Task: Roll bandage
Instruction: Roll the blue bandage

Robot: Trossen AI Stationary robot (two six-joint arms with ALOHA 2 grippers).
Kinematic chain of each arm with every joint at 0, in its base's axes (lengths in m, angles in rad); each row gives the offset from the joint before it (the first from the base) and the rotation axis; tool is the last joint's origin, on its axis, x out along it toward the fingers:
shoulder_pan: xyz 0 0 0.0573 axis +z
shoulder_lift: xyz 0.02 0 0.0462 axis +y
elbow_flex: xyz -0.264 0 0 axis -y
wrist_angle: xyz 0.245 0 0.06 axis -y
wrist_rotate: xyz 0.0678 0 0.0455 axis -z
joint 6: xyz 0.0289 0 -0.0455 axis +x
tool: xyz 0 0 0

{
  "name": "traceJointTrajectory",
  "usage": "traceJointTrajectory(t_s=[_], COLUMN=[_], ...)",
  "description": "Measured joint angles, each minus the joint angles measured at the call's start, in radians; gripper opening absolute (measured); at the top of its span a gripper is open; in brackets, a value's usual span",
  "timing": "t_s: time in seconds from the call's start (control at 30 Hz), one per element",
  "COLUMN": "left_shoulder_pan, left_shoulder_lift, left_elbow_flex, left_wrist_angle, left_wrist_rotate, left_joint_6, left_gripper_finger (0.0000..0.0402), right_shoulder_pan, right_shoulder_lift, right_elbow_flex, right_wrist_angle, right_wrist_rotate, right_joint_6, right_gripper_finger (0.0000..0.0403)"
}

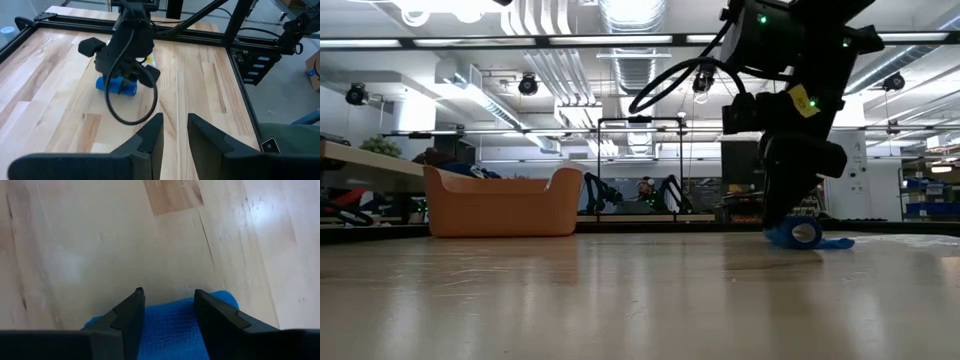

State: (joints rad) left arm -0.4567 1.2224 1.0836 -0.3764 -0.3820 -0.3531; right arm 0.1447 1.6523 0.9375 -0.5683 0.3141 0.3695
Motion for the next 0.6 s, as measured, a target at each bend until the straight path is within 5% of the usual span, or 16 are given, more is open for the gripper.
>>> traceJointTrajectory(t_s=[0.6], left_shoulder_pan=[0.005], left_shoulder_lift=[0.0], left_elbow_flex=[-0.172], left_wrist_angle=[0.019], left_wrist_rotate=[-0.008], left_joint_6=[0.005], left_gripper_finger=[0.0077], right_shoulder_pan=[0.155], right_shoulder_lift=[-0.173], right_elbow_flex=[-0.108], right_wrist_angle=[-0.227], right_wrist_rotate=[0.023], right_joint_6=[0.239], right_gripper_finger=[0.0169])
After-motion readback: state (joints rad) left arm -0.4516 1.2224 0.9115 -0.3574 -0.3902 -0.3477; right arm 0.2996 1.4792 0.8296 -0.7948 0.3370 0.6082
